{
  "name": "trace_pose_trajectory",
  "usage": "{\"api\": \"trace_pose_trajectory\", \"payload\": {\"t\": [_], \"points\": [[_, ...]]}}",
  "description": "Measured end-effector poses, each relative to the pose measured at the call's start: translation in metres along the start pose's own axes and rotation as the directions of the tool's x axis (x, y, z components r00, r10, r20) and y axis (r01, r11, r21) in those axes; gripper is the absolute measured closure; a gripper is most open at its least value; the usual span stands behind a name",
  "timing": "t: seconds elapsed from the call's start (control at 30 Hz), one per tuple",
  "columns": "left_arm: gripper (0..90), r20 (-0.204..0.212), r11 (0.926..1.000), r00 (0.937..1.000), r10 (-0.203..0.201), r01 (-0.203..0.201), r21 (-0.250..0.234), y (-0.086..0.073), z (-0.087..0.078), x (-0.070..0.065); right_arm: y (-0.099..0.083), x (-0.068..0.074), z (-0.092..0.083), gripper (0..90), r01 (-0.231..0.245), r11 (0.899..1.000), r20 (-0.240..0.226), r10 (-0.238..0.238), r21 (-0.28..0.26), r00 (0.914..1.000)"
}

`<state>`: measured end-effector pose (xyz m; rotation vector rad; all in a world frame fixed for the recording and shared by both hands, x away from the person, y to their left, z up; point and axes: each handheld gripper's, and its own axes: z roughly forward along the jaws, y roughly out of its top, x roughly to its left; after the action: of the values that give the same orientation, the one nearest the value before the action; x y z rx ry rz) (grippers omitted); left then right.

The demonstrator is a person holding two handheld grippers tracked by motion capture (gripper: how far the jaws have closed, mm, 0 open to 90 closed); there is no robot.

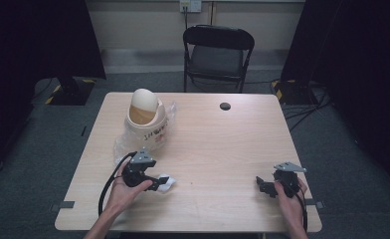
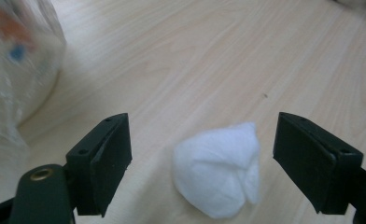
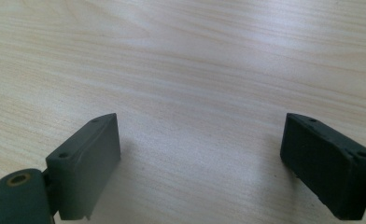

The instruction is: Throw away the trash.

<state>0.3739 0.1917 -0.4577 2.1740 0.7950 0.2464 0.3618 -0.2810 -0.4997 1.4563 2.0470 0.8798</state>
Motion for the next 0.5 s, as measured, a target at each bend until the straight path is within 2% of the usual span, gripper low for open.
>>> {"api": "trace_pose_trajectory", "payload": {"t": [0.17, 0.23, 0.3, 0.33, 0.37, 0.43, 0.47, 0.5], "points": [[19.1, 0.017, 0.9998, 0.9998, -0.013, 0.013, 0.012, -0.010, 0.004, -0.003, 0.000, 0.000, 0.000, 11.3, 0.000, 1.000, 0.000, 0.000, 0.000, 1.0000], [18.9, 0.027, 0.9992, 0.9996, -0.008, 0.007, 0.040, -0.018, 0.009, -0.008, 0.000, 0.000, 0.000, 11.3, 0.000, 1.000, 0.000, 0.000, 0.000, 1.0000], [18.9, 0.038, 0.9987, 0.9990, -0.026, 0.024, 0.044, -0.019, 0.011, -0.008, 0.000, 0.000, 0.000, 11.3, 0.001, 1.000, -0.001, -0.001, 0.000, 1.0000], [18.9, 0.038, 0.9987, 0.9990, -0.026, 0.024, 0.044, -0.019, 0.011, -0.008, 0.000, 0.000, 0.000, 11.3, 0.001, 1.000, -0.001, -0.001, 0.000, 1.0000], [19.2, 0.030, 0.9986, 0.9995, -0.009, 0.007, 0.051, -0.019, 0.014, -0.008, 0.000, 0.000, 0.000, 11.3, 0.001, 1.000, -0.001, -0.001, 0.000, 1.0000], [22.1, 0.023, 0.9987, 0.9997, -0.012, 0.011, 0.049, -0.019, 0.018, -0.008, 0.000, 0.000, 0.000, 11.3, 0.001, 1.000, -0.001, -0.001, 0.000, 1.0000], [25.6, 0.032, 0.9988, 0.9993, -0.021, 0.020, 0.045, -0.019, 0.020, -0.008, 0.000, 0.000, 0.000, 11.3, 0.000, 1.000, 0.000, 0.000, 0.000, 1.0000], [29.1, 0.023, 0.9985, 0.9997, -0.012, 0.010, 0.055, -0.018, 0.021, -0.008, 0.000, 0.000, 0.000, 11.3, 0.001, 1.000, -0.001, -0.001, 0.000, 1.0000]]}}
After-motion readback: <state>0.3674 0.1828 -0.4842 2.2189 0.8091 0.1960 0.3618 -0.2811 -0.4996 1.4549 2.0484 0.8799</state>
